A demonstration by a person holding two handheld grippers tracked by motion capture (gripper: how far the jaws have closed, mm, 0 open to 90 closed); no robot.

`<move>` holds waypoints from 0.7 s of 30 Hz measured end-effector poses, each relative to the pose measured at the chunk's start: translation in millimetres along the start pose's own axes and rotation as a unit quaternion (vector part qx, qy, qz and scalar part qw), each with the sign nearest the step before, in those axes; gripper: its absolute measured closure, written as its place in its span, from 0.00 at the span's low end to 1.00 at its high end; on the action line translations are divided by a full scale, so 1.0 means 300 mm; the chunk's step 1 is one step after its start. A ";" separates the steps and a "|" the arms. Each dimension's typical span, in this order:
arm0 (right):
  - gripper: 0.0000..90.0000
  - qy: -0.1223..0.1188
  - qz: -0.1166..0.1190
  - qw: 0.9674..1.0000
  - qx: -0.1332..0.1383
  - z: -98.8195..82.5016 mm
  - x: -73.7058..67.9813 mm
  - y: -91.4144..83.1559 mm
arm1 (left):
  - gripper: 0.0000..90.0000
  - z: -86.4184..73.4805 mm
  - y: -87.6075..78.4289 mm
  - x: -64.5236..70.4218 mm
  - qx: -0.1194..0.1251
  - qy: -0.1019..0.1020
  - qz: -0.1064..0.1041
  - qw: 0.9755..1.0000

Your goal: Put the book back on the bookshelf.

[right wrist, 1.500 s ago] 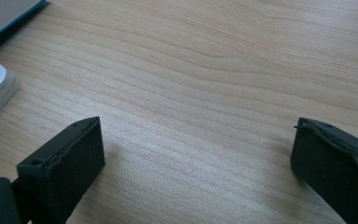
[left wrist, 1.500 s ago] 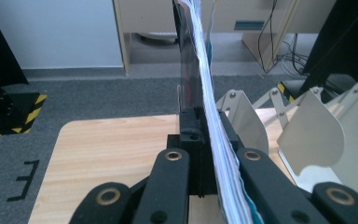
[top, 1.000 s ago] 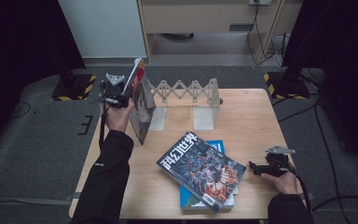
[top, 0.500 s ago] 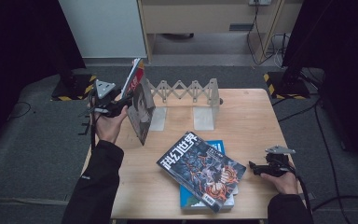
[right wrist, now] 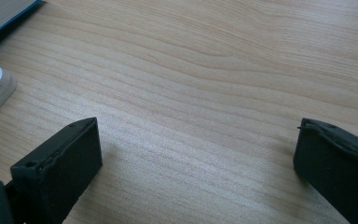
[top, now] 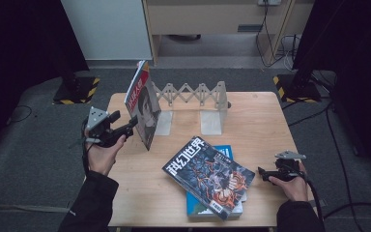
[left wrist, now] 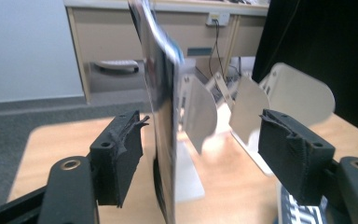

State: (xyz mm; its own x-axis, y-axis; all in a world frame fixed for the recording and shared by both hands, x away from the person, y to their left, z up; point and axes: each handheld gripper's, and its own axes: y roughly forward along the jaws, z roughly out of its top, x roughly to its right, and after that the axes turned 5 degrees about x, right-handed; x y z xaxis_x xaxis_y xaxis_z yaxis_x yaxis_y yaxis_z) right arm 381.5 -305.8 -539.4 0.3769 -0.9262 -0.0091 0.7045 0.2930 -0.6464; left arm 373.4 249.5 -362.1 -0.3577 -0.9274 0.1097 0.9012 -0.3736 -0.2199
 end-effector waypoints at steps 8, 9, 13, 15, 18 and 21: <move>0.00 0.002 -0.003 1.000 -0.001 0.003 0.000 0.003 | 0.31 -0.160 -0.018 0.045 -0.032 -0.005 -0.027 0.999; 0.00 0.003 -0.004 1.000 -0.001 0.003 0.000 0.003 | 0.31 -0.181 -0.015 0.052 -0.040 -0.007 -0.034 0.999; 0.01 0.003 -0.006 1.000 -0.001 0.003 -0.001 0.003 | 0.31 -0.253 0.005 0.077 -0.061 -0.004 -0.044 0.997; 0.02 0.004 -0.008 1.000 0.001 0.002 -0.002 0.002 | 0.32 -0.278 0.013 0.083 -0.068 -0.012 -0.054 0.996; 0.09 0.007 -0.009 1.000 0.004 0.001 -0.002 -0.006 | 0.33 -0.308 0.015 0.094 -0.078 -0.018 -0.068 0.994; 0.14 0.013 -0.011 1.000 -0.003 0.007 -0.003 -0.013 | 0.31 -0.338 0.018 0.109 -0.096 -0.034 -0.081 0.991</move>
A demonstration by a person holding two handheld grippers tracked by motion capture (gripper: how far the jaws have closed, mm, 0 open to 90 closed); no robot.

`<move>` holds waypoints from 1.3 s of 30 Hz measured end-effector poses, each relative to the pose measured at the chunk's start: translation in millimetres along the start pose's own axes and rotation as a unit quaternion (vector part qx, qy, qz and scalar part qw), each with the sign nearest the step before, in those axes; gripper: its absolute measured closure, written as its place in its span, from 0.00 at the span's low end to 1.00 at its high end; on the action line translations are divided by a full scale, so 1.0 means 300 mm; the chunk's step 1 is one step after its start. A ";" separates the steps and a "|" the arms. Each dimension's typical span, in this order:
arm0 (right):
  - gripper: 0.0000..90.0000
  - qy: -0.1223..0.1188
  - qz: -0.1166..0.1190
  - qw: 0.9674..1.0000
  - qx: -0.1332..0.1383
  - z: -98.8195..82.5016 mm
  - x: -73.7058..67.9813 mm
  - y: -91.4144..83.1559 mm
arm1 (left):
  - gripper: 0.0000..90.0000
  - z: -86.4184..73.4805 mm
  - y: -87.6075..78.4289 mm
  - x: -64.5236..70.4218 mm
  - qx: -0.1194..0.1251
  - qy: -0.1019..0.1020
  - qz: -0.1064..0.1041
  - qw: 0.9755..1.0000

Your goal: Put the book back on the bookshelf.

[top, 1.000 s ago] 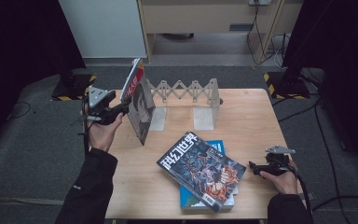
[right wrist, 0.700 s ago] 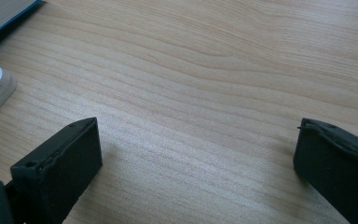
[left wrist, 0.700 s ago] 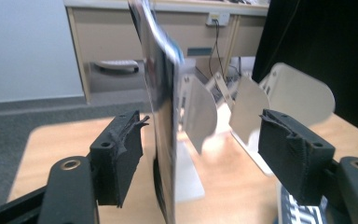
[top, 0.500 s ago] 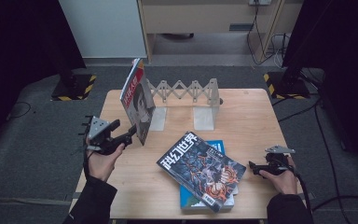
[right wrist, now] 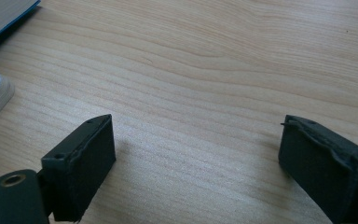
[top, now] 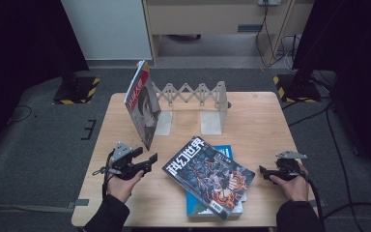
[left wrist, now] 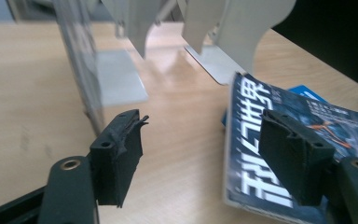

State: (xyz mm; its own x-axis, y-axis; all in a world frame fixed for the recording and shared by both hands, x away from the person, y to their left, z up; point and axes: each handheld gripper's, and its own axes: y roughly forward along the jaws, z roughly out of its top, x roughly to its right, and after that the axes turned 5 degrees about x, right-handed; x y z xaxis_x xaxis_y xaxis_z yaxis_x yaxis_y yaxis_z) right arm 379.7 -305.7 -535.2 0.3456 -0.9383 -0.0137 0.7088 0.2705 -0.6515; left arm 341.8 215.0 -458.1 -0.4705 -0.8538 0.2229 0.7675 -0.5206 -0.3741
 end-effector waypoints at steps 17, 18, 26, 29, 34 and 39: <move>0.29 0.012 0.036 0.998 0.050 0.066 -0.059 -0.096 | 0.30 -0.100 0.090 0.028 -0.059 -0.003 -0.056 0.997; 0.29 0.013 0.041 0.998 0.055 0.070 -0.067 -0.103 | 0.30 -0.102 0.092 0.028 -0.059 -0.008 -0.057 0.997; 0.34 0.006 0.082 0.993 0.087 0.109 -0.135 -0.152 | 0.28 -0.119 0.124 0.036 -0.075 -0.012 -0.069 0.995; 0.34 -0.002 0.098 0.991 0.088 0.117 -0.165 -0.158 | 0.28 -0.124 0.135 0.041 -0.078 -0.014 -0.073 0.994; 0.37 -0.006 0.120 0.990 0.081 0.120 -0.210 -0.153 | 0.27 -0.134 0.155 0.043 -0.089 -0.024 -0.088 0.992; 0.38 -0.009 0.141 0.987 0.071 0.114 -0.241 -0.137 | 0.26 -0.141 0.172 0.038 -0.095 -0.040 -0.099 0.990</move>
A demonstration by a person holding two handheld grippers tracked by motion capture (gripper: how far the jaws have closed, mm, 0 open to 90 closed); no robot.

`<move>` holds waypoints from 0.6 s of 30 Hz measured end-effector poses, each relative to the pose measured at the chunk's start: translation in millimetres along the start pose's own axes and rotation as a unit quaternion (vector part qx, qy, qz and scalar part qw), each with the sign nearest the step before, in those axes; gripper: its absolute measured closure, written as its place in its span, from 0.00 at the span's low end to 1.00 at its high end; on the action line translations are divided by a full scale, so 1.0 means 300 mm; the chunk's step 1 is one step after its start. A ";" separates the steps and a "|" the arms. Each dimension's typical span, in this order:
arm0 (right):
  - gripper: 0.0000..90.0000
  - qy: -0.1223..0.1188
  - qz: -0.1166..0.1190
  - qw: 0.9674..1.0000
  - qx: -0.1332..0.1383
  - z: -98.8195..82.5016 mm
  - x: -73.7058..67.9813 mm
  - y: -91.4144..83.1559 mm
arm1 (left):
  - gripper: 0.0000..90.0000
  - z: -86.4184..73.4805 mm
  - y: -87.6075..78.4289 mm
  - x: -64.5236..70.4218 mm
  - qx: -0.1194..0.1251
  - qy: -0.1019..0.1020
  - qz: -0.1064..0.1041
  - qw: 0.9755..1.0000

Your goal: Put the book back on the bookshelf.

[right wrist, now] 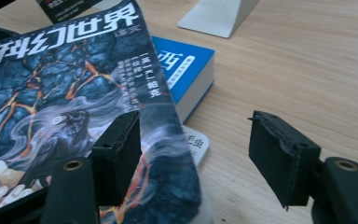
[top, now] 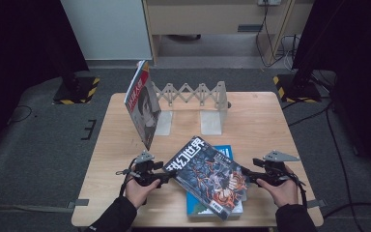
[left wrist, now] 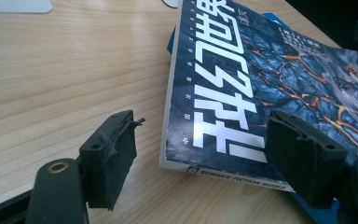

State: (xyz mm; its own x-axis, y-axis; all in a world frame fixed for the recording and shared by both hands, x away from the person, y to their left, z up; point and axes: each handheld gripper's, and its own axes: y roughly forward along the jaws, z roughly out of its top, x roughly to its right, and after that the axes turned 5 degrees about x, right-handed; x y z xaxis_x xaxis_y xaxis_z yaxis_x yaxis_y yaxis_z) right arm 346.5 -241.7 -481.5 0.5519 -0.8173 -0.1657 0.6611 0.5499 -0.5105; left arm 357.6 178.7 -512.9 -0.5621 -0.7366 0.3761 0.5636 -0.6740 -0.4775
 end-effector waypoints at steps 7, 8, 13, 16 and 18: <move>0.39 -0.002 0.011 1.000 -0.015 -0.012 -0.019 0.023 | 0.24 -0.011 0.027 -0.014 -0.013 -0.032 -0.040 0.999; 0.39 -0.005 0.013 1.000 -0.017 -0.015 -0.019 0.026 | 0.24 -0.012 0.030 -0.013 -0.014 -0.036 -0.045 0.998; 0.38 -0.008 0.009 0.999 -0.030 -0.025 -0.019 0.037 | 0.26 -0.013 0.036 -0.006 -0.020 -0.039 -0.060 0.997; 0.38 -0.006 0.010 0.999 -0.031 -0.028 -0.016 0.040 | 0.29 -0.011 0.033 -0.004 -0.020 -0.043 -0.059 0.997; 0.37 -0.004 0.010 0.999 -0.031 -0.028 -0.015 0.041 | 0.31 -0.005 0.025 -0.003 -0.022 -0.045 -0.058 0.997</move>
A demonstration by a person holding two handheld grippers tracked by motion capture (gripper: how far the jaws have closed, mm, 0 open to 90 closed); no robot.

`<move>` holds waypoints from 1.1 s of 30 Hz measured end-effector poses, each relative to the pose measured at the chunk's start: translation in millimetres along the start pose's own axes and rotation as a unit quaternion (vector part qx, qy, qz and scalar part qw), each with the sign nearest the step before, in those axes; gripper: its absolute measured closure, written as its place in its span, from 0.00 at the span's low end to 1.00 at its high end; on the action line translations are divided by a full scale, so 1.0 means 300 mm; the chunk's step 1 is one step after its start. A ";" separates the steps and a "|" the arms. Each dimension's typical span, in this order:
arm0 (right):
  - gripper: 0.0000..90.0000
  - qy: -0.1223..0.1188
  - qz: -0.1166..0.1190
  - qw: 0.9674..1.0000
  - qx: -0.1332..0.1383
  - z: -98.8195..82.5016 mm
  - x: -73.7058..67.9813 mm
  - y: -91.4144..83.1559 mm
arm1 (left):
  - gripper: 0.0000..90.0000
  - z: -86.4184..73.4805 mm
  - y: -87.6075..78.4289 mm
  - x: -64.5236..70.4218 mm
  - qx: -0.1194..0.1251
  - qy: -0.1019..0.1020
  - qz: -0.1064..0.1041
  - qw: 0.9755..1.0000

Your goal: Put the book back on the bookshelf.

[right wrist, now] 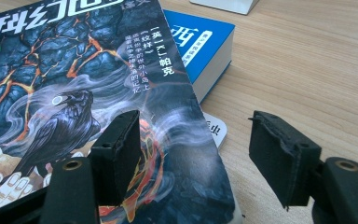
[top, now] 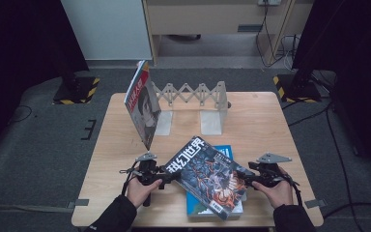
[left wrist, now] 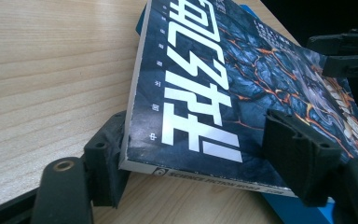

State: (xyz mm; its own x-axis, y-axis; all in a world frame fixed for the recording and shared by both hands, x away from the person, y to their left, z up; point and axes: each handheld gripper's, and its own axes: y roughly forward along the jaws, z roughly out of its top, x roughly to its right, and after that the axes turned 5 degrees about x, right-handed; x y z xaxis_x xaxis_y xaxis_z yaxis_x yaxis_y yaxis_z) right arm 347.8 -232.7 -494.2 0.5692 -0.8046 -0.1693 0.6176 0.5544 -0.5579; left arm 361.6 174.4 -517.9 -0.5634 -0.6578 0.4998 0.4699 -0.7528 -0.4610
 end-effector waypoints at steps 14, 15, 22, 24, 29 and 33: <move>0.34 -0.001 -0.007 1.000 0.006 -0.004 0.004 0.002 | 0.29 -0.009 0.010 -0.016 -0.004 -0.031 -0.011 0.999; 0.34 -0.001 -0.008 1.000 0.006 -0.004 0.003 0.003 | 0.30 -0.010 0.013 -0.018 -0.005 -0.035 -0.015 0.999; 0.34 0.003 -0.006 1.000 0.008 -0.005 0.004 0.005 | 0.38 -0.006 0.014 -0.024 -0.011 -0.063 -0.033 0.997; 0.34 0.003 -0.006 1.000 0.009 -0.006 0.004 0.005 | 0.43 0.002 -0.001 -0.023 -0.003 -0.071 -0.033 0.997; 0.34 0.004 -0.006 1.000 0.009 -0.007 0.008 0.005 | 0.52 0.031 -0.041 0.005 0.019 -0.075 -0.057 0.995; 0.34 0.001 -0.009 1.000 0.008 -0.008 0.011 0.002 | 0.54 0.038 -0.040 0.008 0.018 -0.089 -0.070 0.993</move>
State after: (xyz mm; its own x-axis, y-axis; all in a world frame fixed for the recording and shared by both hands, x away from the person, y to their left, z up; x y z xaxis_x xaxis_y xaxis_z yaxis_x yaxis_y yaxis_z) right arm 348.8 -235.5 -497.2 0.5569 -0.8149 -0.1609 0.6363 0.5431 -0.5479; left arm 362.4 181.7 -502.8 -0.4973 -0.5385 0.6802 0.4218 -0.8352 -0.3529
